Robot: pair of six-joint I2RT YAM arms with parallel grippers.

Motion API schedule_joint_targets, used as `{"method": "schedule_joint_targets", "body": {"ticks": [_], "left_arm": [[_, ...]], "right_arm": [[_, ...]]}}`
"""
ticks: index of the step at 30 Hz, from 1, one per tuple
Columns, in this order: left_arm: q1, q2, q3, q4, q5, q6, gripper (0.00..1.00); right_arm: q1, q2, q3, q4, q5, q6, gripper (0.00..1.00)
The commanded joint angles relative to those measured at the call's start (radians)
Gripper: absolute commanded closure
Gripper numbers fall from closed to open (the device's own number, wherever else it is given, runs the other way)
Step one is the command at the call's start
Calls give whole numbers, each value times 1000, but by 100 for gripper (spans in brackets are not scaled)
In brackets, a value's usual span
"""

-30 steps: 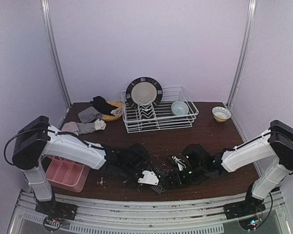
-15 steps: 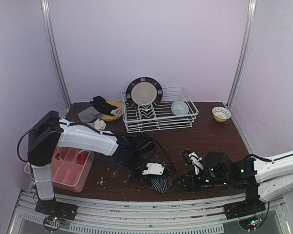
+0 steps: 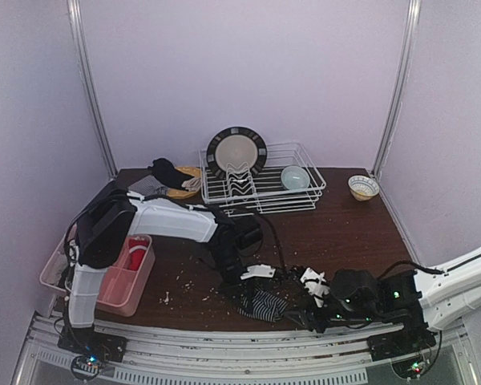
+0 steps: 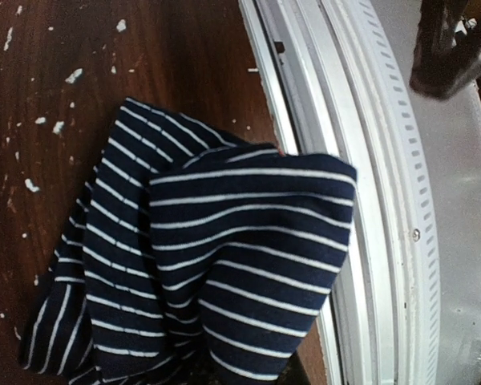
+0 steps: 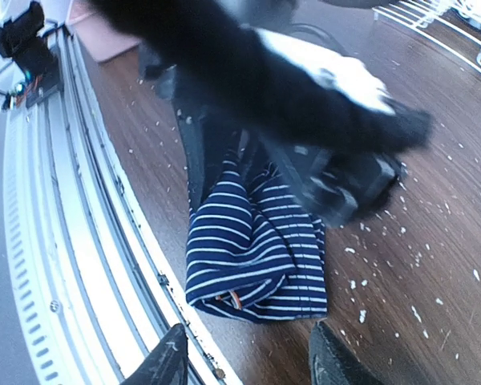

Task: Roll the underwear
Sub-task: Roll the underwear at the center of the board.

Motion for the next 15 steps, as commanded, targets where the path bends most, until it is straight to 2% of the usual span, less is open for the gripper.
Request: {"method": "schedule_joint_targets", "body": {"ticks": [1,8,15], "left_arm": [[-8,86,8,-133,1,-8,100],[-6,128,23,-144,-15,-22,100],[-6,135,31,-143,-30,-31,100]], "right_arm": [[29,93,69,45,37,-112,50],[45,216,125,80,26,-160,50],[49,291,150,81,-55,-143,46]]}}
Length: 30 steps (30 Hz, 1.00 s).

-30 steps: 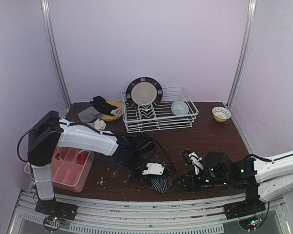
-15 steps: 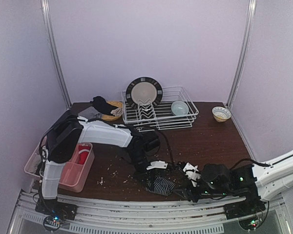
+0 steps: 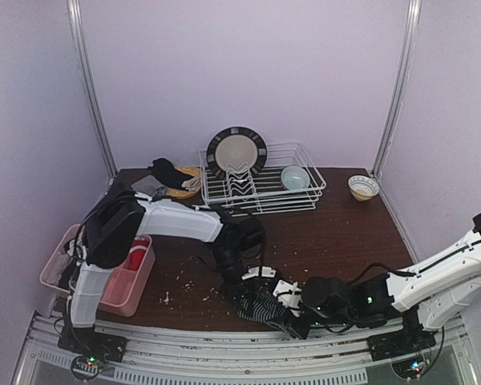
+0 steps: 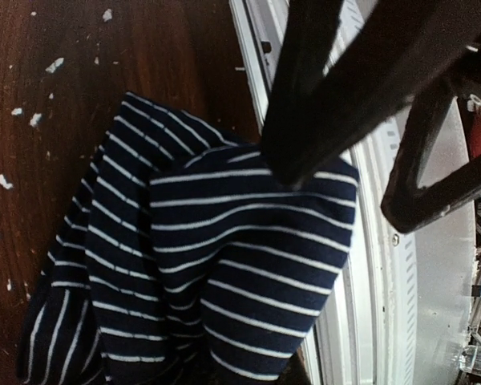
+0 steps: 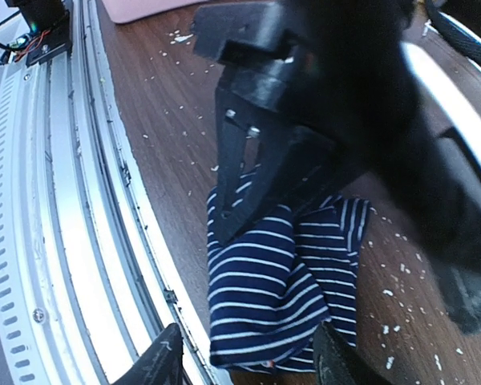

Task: Roll the underwear
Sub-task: Roll the underwear at the center of the board.

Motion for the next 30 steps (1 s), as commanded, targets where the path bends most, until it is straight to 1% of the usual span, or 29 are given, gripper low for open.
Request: {"method": "schedule_joint_targets", "body": {"ticks": [1,4,8,13,17,18,20,21,22,23,24,25,26,27,30], "left_arm": [[-12,76,-25,-54,-104,-26,100],[-12,76,-26,-51,-103,-35,100],[-12,76,-36,-36,-100,-45,100],[-14,55,-58,6,-102,-78,100],[-14,-17,-121,93,-117,-137,100],[-14,-44,-144,125,-120,-157,97],[-15,-111,-192,190,-128,-189,89],[-15,-136,-214,218,-138,-204,82],[-17,-157,-230,237,-143,-215,79],[-20,-175,-243,248,-150,-223,72],[-25,-190,-254,260,-162,-231,55],[-30,-203,-263,268,-179,-237,33],[-36,-215,-273,277,-192,-242,7],[-40,-227,-283,288,-205,-249,3],[-46,-274,-331,338,-258,-277,2]], "right_arm": [[10,62,39,7,-50,10,45],[10,104,32,19,-36,53,45],[9,159,34,22,-38,102,52],[9,151,5,42,-59,162,78],[9,135,-29,43,-82,223,97],[9,133,-36,43,-84,239,100],[8,141,-44,34,-87,268,100],[7,147,-47,32,-94,279,100],[7,155,-51,32,-100,289,100],[6,166,-53,30,-105,299,100],[5,176,-54,31,-110,308,100],[3,185,-53,29,-115,314,100],[3,192,-53,29,-119,320,100],[3,195,-54,28,-120,330,100],[0,195,-58,24,-124,344,100]]}}
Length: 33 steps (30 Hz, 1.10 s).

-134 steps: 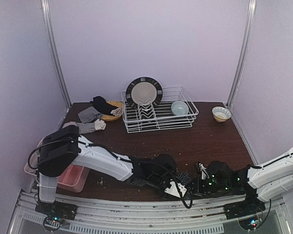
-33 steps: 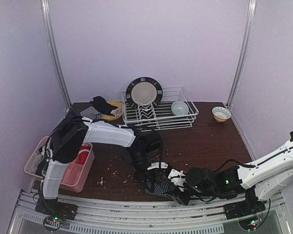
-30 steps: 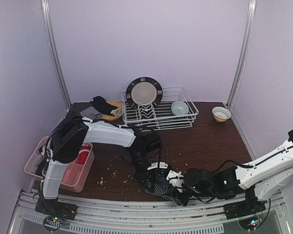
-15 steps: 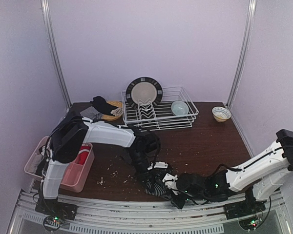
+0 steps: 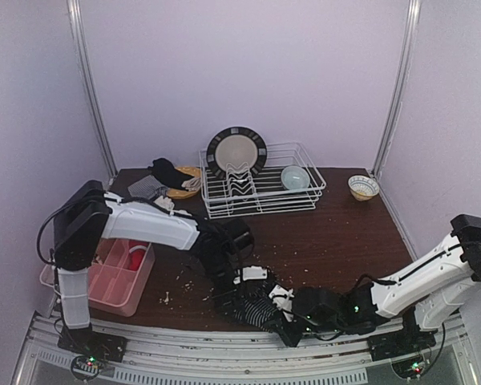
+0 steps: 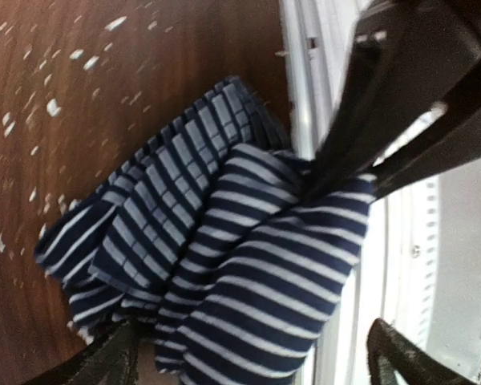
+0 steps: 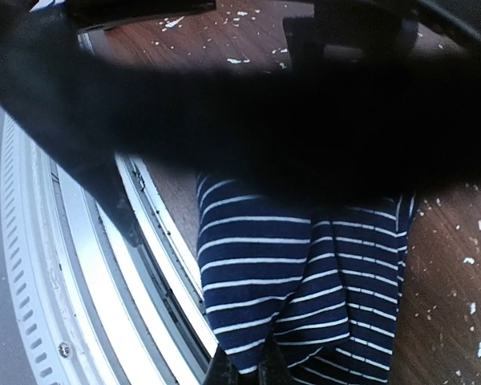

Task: Roll the underwear
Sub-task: Roll the underwear at the center of the board.

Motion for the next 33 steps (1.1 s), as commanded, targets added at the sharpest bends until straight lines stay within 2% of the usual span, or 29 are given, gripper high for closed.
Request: {"method": "schedule_joint_targets", "body": {"ticks": [1,11,19,22,26,31,33], "left_arm": [[-12,-66,-86,90,-137,-45,2],[-12,-348,-389,466,-376,-237,2],[-38,-548,-608,744,-540,-392,2],[-125,-596,-675,845,-693,-384,2],[-264,-566,-711,929,-964,-364,2],[-360,-521,-745,1076,-1085,-451,2],[-373,-510,-760,1125,-1178,-556,2]], "right_arm": [[-4,37,-41,-120,-43,81,100],[-57,26,-120,-37,-112,154,100],[-186,46,-223,211,-377,330,100],[-244,65,-245,302,-466,397,100],[-305,99,-252,354,-563,463,100],[-383,197,-262,463,-681,540,100],[-407,262,-268,522,-715,568,100]]}}
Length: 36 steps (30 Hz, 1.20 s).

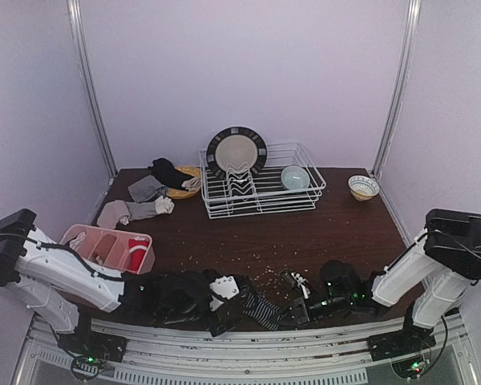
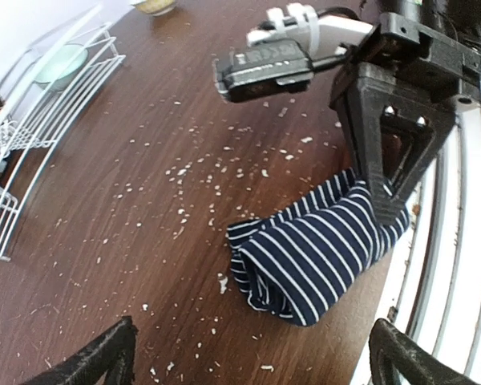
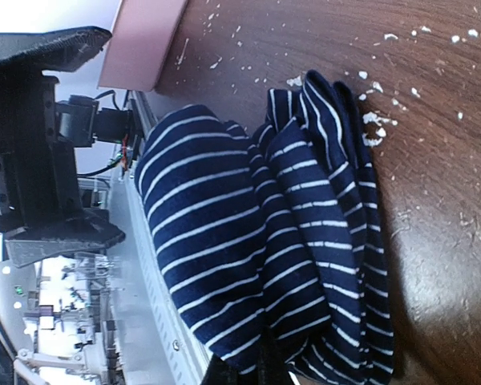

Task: Roll the underwear
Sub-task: Roll the underwear at the center of the board.

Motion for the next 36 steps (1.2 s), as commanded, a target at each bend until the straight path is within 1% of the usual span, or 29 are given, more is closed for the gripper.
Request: {"method": "schedule_joint_targets", "body": {"ticks": [1,3,4,6,7,8,9,10,11,12,13,14,15,16,18,20,21,24,31,36], "left_arm": [[-27,27,-33,186,-269,-221,2],[-27,23,-33,137,-356,-353,2],[-26,10,-66,154,-340,-386,2],[-25,-24,-198,424,-197,-307,3],[-24,-31,-233,528,-135,-260,9],[-20,-39,-226,523,-110,-245,20],[-12,-47,-190,442,-80,-242,28],[-5,-41,-146,323,-32,-231,39],[-4,-26,-108,270,24,-219,47],[-4,-12,-79,242,65,-214,58],[-3,0,-59,230,104,-216,65],[-3,12,-44,225,131,-222,69],[-2,23,-28,223,155,-228,77],[-1,37,-13,223,176,-236,82],[3,65,23,219,222,-247,88],[8,103,81,189,249,-249,97],[13,128,111,164,258,-247,100],[30,196,172,97,279,-253,100],[75,255,164,77,291,-307,100],[108,323,215,34,291,-323,100]], "right_arm": [[-51,149,-55,17,-91,112,100],[-68,211,-70,122,-110,157,100],[-72,238,-77,166,-117,172,100],[-78,279,-84,218,-123,182,100],[-80,296,-88,235,-121,186,100],[-81,312,-91,255,-122,189,100],[-83,325,-92,278,-123,193,100],[-83,336,-93,290,-125,195,100],[-84,345,-93,298,-125,196,100],[-86,353,-94,302,-127,195,100],[-88,358,-93,307,-127,193,100],[-90,362,-93,309,-127,192,100],[-92,364,-94,311,-126,192,100],[-93,366,-95,311,-126,190,100],[-96,368,-96,307,-127,183,100],[-98,370,-98,302,-126,177,100],[-100,372,-99,303,-126,177,100],[-102,374,-102,304,-126,173,100],[-103,376,-106,299,-121,160,100],[-104,368,-97,277,-119,156,100]]}}
